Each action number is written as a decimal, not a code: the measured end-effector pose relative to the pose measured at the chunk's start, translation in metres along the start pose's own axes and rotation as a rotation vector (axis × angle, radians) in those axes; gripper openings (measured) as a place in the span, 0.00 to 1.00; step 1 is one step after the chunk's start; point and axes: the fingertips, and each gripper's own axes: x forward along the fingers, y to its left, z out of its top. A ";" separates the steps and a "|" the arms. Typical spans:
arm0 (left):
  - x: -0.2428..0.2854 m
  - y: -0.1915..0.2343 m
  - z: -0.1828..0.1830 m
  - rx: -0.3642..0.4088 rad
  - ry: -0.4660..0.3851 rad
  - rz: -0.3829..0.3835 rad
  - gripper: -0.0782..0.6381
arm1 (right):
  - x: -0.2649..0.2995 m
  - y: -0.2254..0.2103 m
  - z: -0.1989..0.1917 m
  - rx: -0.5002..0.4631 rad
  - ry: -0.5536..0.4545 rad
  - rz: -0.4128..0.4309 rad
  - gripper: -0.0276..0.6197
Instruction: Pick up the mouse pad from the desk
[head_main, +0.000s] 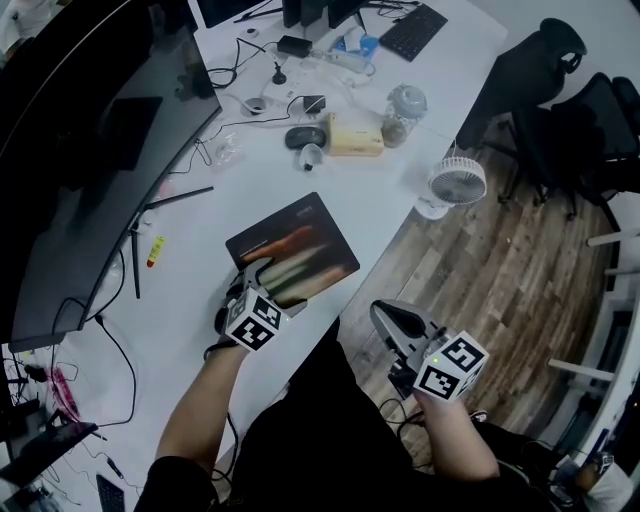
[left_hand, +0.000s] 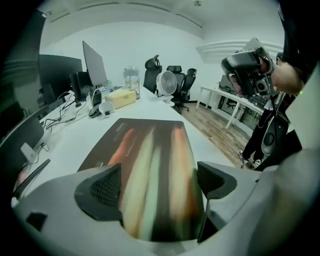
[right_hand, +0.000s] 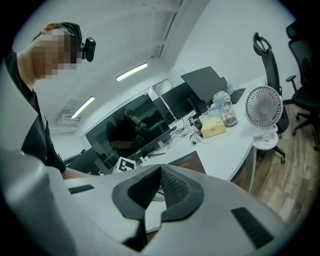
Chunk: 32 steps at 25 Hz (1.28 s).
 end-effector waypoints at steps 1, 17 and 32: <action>0.003 0.001 -0.001 0.006 0.007 -0.002 0.75 | 0.000 -0.001 0.001 0.001 0.000 0.000 0.05; 0.006 0.020 -0.003 -0.053 -0.002 -0.016 0.92 | 0.000 0.000 -0.005 0.015 0.004 0.012 0.05; 0.000 0.039 0.000 -0.105 -0.036 0.028 0.78 | -0.001 0.000 -0.011 0.031 -0.001 0.012 0.05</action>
